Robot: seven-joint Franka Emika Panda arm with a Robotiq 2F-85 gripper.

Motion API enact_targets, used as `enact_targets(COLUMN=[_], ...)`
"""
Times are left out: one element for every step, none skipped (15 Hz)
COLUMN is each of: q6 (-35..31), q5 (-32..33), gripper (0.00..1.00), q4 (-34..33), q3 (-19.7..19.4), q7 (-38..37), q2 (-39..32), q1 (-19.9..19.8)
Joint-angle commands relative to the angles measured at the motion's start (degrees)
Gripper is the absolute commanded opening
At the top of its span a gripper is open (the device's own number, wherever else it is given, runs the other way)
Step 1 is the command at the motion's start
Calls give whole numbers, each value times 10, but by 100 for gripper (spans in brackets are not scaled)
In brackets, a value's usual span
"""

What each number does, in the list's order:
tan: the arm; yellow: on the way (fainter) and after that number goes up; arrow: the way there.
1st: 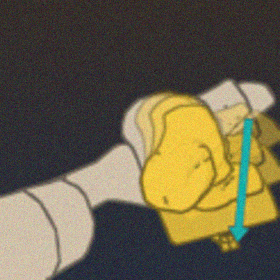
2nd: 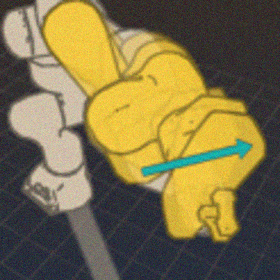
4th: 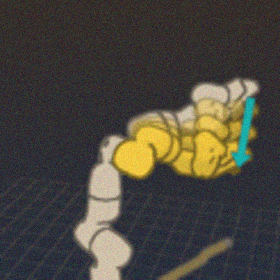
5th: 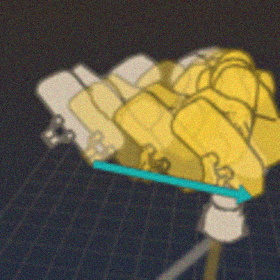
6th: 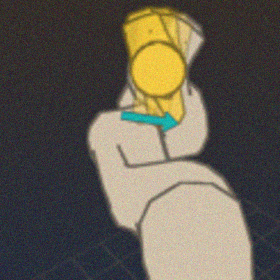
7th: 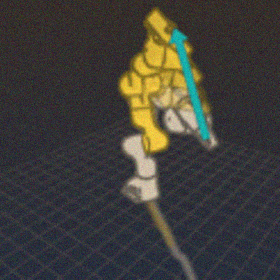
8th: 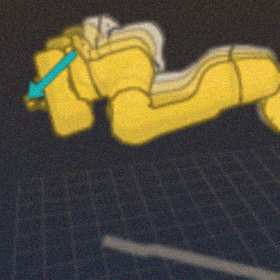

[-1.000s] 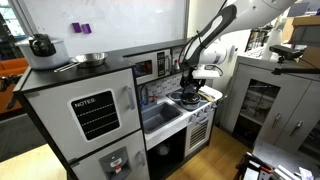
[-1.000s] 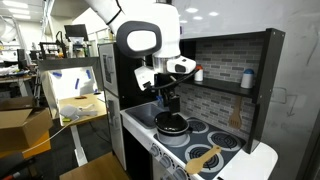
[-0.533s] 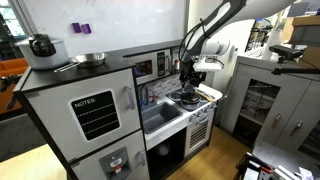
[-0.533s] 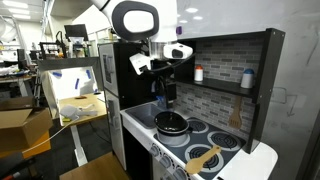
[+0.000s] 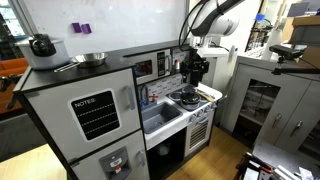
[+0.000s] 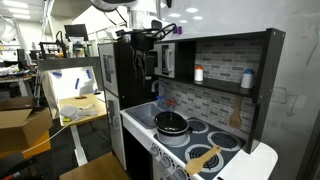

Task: Take the lid from the top of the shelf and put it on the pot on the stove

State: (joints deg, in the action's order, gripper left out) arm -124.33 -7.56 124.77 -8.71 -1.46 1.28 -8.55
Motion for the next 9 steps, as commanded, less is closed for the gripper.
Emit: enact_targets(q6=[28,32,36,36,35,37,37,37,36], q5=[20,16,9,1,-12,1,-3,-3,-3], gripper=[100,100,100,100,100,100,100,100,100], q4=[41,56,70,89,105,77,91,98,101], q3=[13,18,22,27,31,28,32,33,33], q7=[-21,-31,-39,-52,-68,-49,-59,-64,-65], q2=[54,69,83,99,112,84,95,103,107], q1=[12,16,20,25,28,27,29,30,30])
